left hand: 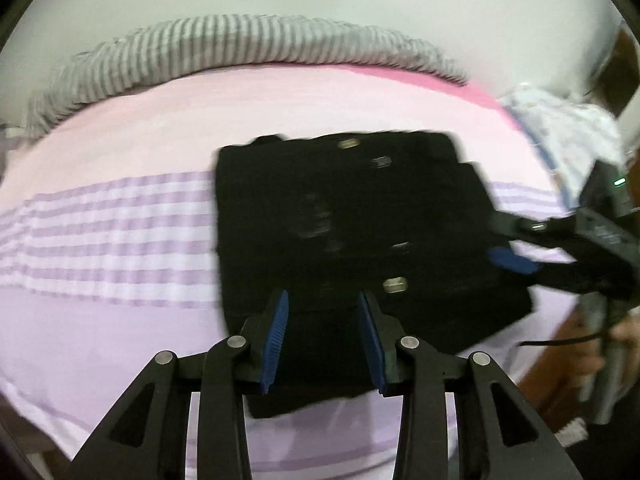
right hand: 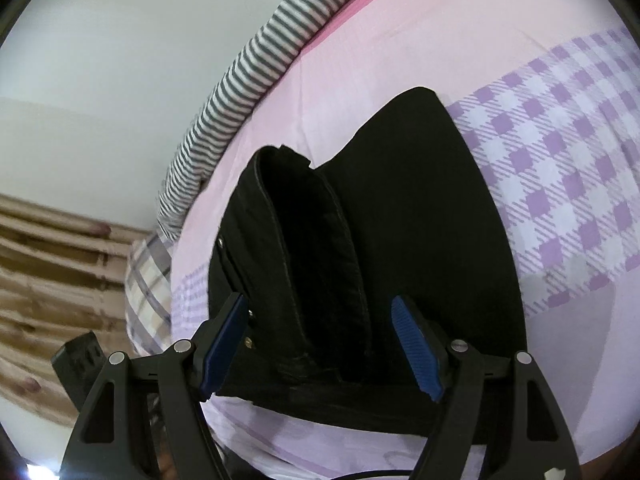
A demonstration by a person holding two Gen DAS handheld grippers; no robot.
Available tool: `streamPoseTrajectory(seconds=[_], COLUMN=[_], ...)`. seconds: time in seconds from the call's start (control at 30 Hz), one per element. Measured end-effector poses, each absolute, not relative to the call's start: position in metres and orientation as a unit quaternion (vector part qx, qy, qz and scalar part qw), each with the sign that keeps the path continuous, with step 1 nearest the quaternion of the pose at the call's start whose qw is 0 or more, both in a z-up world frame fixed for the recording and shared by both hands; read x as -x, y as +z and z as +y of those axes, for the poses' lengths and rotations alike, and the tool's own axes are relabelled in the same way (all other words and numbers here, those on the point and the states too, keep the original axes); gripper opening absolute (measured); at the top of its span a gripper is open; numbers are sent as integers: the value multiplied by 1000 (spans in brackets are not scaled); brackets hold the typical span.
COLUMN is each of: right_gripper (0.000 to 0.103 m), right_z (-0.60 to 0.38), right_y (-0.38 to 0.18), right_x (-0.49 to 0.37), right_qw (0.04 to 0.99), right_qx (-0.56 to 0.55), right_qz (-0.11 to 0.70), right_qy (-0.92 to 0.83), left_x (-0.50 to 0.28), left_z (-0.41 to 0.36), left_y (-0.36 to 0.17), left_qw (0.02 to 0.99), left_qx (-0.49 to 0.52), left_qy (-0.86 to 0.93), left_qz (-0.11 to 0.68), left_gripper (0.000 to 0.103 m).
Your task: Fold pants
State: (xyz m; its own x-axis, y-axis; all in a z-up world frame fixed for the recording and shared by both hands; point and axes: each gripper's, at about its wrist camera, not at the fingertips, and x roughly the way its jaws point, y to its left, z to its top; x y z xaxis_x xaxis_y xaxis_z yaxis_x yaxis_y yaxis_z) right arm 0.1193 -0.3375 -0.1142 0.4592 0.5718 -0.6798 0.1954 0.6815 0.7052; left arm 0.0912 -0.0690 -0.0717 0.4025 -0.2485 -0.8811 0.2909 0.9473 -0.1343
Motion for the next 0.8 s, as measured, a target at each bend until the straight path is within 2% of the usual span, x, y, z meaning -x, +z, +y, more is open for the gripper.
streamPoseTrajectory(seconds=[0.43,0.8], right_gripper=[72,73], right_z=[-322,-305], right_y=[-120,-125], right_x=[-139,-166], right_qw=[772,774], right_qx=[-290,-280], right_qz=[537,523], right_qy=[178,220], left_x=[-89,-92], left_z=[-60,-56], left_y=[-82,-89], left_qw=[841,840], left_qx=[-37,-33], left_qy=[-133,-130], left_qz=[522,525], left_gripper=[43,52])
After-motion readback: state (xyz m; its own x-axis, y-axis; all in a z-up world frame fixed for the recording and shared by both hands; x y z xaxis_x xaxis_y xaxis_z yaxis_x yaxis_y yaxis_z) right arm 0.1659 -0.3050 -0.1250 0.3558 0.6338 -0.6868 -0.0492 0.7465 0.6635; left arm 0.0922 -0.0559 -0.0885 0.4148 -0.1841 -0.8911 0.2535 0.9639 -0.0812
